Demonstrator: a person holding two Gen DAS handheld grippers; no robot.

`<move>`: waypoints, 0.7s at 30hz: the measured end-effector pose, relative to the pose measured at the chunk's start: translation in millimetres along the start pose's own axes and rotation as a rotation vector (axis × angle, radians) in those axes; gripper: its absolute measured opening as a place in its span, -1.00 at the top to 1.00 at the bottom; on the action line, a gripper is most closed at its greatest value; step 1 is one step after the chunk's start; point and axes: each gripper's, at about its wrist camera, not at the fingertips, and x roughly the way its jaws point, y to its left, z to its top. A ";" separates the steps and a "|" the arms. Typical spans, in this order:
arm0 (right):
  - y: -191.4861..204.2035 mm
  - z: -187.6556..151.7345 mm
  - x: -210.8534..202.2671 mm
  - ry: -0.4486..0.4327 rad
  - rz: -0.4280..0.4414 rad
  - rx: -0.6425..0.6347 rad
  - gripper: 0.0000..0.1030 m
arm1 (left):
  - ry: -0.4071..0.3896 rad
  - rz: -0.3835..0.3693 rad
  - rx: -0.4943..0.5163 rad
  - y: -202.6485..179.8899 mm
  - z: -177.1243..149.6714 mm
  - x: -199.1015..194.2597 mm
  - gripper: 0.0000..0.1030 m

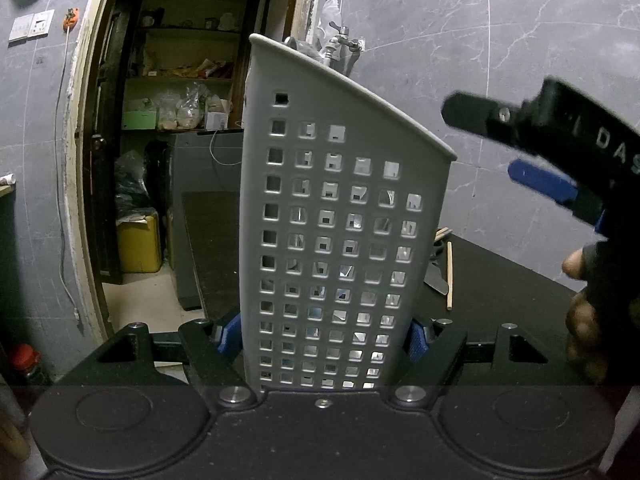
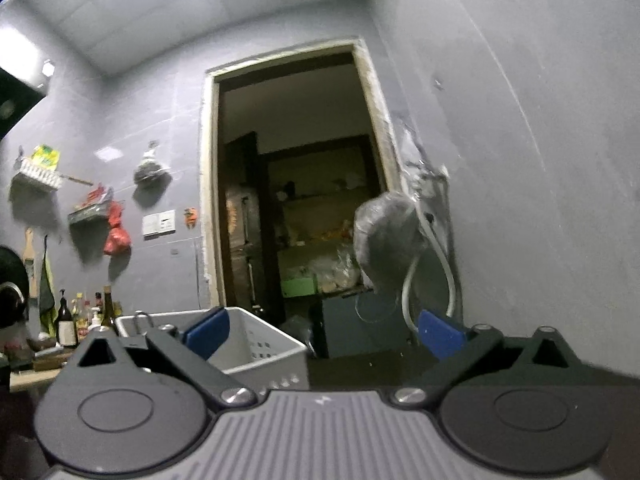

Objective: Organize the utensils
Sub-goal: 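Move the right tool back down to the utensil pile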

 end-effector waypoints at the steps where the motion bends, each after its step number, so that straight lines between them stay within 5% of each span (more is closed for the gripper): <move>1: -4.3 -1.4 0.5 0.011 -0.008 0.017 -0.99 | 0.000 -0.001 -0.001 0.2 -0.3 0.2 -0.49; 14: -67.3 -27.9 9.6 0.084 -0.094 0.263 -1.00 | 0.012 0.005 -0.002 -1.0 0.4 5.0 -0.50; 21: -78.3 -38.5 17.3 0.109 -0.114 0.268 -1.00 | 0.023 0.012 -0.002 -2.2 1.8 8.4 -0.50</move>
